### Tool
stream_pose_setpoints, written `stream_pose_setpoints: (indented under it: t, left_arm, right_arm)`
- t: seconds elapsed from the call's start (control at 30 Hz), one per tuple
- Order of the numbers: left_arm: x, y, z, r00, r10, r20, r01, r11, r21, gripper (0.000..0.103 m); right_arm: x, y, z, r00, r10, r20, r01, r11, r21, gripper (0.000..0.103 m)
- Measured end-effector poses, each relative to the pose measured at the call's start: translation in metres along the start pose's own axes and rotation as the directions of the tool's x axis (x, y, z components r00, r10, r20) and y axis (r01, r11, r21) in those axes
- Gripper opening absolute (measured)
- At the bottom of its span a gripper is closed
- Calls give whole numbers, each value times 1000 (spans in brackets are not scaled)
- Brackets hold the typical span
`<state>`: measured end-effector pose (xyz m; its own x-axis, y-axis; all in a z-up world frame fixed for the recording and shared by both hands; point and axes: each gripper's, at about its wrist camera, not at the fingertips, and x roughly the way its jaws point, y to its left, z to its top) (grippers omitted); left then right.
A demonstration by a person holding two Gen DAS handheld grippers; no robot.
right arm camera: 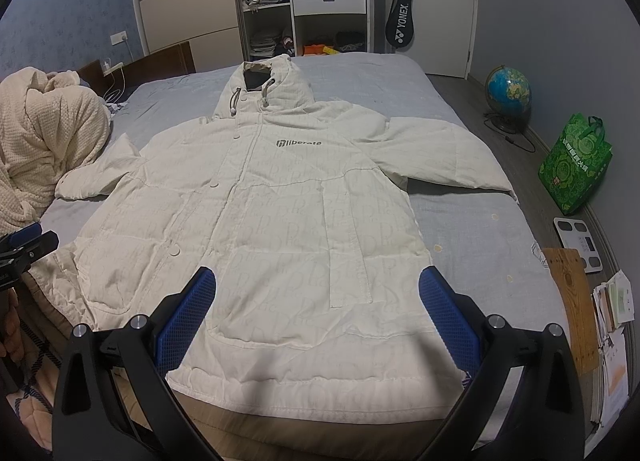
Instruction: Fold large clothes
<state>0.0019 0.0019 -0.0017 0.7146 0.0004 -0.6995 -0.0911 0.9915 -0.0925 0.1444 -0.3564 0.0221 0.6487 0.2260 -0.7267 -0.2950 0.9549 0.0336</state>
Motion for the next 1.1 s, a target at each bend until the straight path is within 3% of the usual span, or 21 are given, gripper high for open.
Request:
stream_pose_setpoints:
  t: [0.93,1.1]
  left_arm:
    - [-1,0,3,1000,0,7,0,1000,9,97]
    - [-3,-13,21,998,-55,-8,55,997,58,97]
  right_arm:
    - [-3,-4,1,1000,3,3,-3,1000,8,97]
    - [-1,-20,11,999,47,-17,-45,997,68,97]
